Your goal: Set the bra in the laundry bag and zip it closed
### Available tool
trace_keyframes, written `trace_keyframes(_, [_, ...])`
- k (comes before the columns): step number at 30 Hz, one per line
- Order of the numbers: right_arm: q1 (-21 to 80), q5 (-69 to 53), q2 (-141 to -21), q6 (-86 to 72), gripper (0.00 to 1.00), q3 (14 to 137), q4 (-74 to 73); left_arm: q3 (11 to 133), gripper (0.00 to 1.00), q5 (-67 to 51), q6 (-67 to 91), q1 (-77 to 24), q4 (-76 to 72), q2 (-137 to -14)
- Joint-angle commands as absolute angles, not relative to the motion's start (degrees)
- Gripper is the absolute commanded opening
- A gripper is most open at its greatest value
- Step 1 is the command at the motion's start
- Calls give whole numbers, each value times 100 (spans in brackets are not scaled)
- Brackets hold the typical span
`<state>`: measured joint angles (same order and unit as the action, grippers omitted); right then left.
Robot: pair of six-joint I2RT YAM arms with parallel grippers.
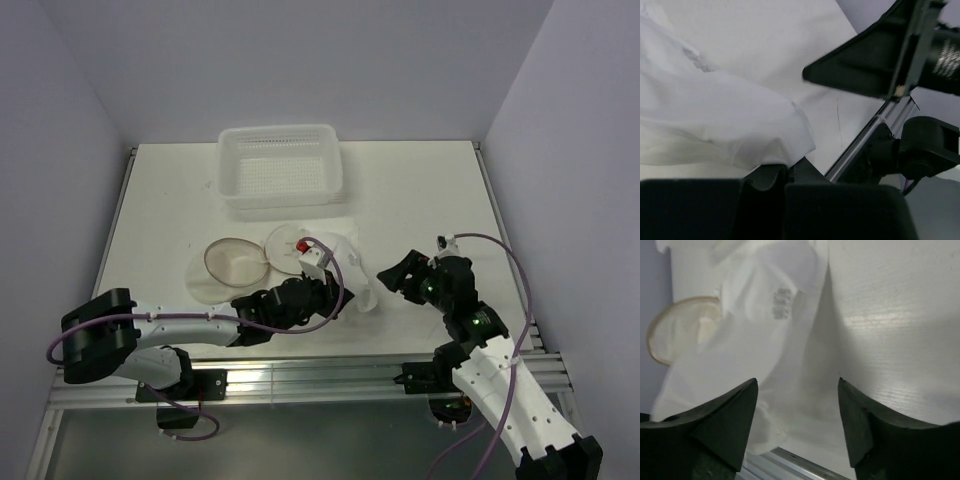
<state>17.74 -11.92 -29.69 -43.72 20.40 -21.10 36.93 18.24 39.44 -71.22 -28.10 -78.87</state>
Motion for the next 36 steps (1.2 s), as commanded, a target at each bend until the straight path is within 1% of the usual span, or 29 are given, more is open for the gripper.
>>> trace_keyframes(1, [1749,-792,-2663,-4087,69,2644,-2206,3998,0,1415,4596,-7154,-2032,-7577])
trace_keyframes(2, [1740,-835,-2741,-4026,61,2724,-2154,4060,0,1398,4675,-7154,-1874,-7550])
trace_keyframes(3, [1749,-905,-2847,-3999,48,2820,-2032,4165,0,1389,4676,-7154,-1863,-7524])
trace_keyframes(5, [1749,-949,-3163,-3938,33,2891,-2004,4323,0,1432,4624,-7128,-1854,-7550])
trace_keyframes(6, [1740,-923,-3164,-3929,30,2857,-1943,4463,0,1311,4606,-7084,-1907,-7585])
trace_keyframes(8, [1749,-862,-2902,-3798,32,2848,-1977,4579,0,1065,4597,-6970,-2073,-7716])
trace_keyframes(11, [1749,-686,-2427,-3421,44,3032,-2407,4790,0,537,4596,-6865,-2504,-7989])
trace_keyframes(12, [1749,-581,-2339,-3332,50,3198,-2695,4816,0,406,4649,-6829,-2644,-8068])
trace_keyframes(13, [1749,-597,-2155,-3227,53,3260,-2785,4808,0,100,4736,-6716,-2941,-8225])
trace_keyframes(15, [1749,-790,-2022,-2901,62,3444,-3004,4703,0,-104,5070,-6627,-3268,-8358])
trace_keyframes(17, [1854,-922,-1803,-2804,65,3480,-3032,4685,0,-246,5272,-6539,-3419,-8507])
trace_keyframes(18, [1872,-1010,-1732,-2769,68,3437,-2997,4676,0,-255,5300,-6522,-3428,-8543])
trace_keyframes(20, [1881,-1116,-1565,-2707,71,3349,-2953,4667,0,-316,5370,-6451,-3402,-8552])
trace_keyframes(21, [1881,-1203,-1538,-2681,76,3305,-2875,4684,0,-316,5388,-6425,-3332,-8543])
trace_keyframes(23, [1881,-1292,-1626,-2698,77,3322,-2918,4650,0,-203,5405,-6407,-3121,-8420])
trace_keyframes(26, [1881,-1589,-1880,-2742,71,3261,-2944,4413,0,-106,5519,-6381,-3085,-8192])
trace_keyframes(28, [1890,-1949,-1960,-2795,70,3077,-2787,4237,0,-62,5572,-6320,-3076,-8086])
trace_keyframes(29, [1898,-2047,-1960,-2847,70,3033,-2760,4193,0,-96,5651,-6285,-3102,-8086])
trace_keyframes(32, [2021,-2232,-1872,-2857,65,2935,-2698,4078,0,-237,5695,-6205,-3261,-8138])
trace_keyframes(36, [2118,-2398,-1933,-2804,64,2945,-2733,4148,0,-343,5625,-6161,-3322,-8279])
